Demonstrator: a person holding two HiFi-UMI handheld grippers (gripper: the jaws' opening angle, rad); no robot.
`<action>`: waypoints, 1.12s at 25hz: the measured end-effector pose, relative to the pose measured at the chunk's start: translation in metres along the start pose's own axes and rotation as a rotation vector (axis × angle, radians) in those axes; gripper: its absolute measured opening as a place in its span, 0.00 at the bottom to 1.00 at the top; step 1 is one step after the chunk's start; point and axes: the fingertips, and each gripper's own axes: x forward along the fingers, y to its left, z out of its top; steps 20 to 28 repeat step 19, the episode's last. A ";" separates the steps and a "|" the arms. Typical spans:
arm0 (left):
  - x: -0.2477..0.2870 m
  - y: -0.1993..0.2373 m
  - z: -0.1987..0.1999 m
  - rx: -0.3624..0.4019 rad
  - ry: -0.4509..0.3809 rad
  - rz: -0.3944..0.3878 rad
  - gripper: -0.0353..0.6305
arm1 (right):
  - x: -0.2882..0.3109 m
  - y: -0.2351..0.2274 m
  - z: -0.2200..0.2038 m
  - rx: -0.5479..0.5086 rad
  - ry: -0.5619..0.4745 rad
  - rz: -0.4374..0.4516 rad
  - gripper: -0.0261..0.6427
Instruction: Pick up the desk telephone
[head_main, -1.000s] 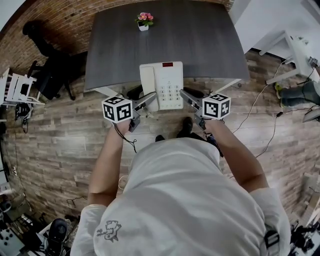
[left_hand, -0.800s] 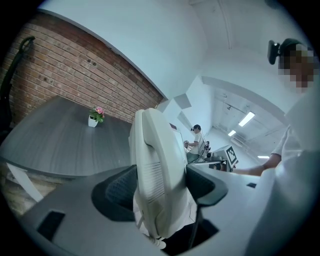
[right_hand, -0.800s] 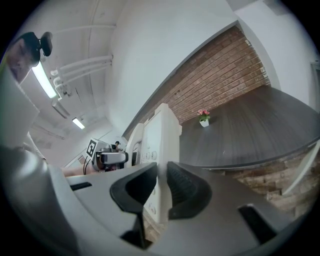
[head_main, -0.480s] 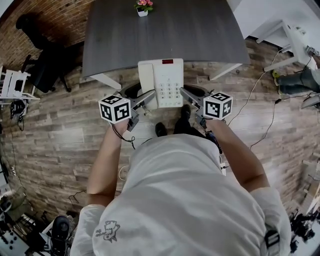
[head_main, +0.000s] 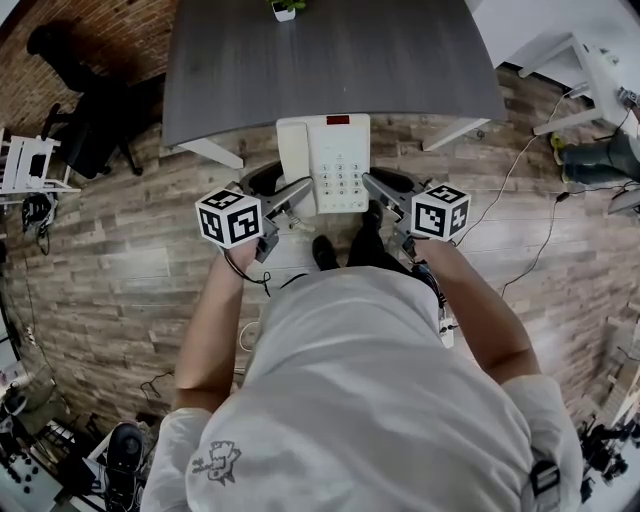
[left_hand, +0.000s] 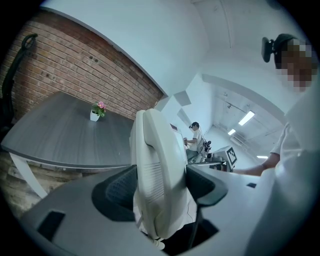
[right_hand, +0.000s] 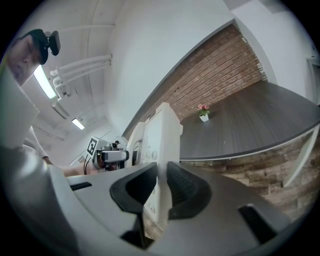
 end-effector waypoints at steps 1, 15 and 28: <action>0.000 0.000 0.000 0.002 0.000 0.000 0.54 | 0.000 0.000 0.000 0.000 -0.002 -0.001 0.14; 0.000 -0.002 0.003 0.001 -0.013 0.001 0.54 | -0.002 0.002 0.005 -0.007 -0.008 0.002 0.14; 0.008 -0.003 0.005 -0.001 -0.011 0.003 0.54 | -0.005 -0.005 0.007 0.001 -0.002 0.003 0.14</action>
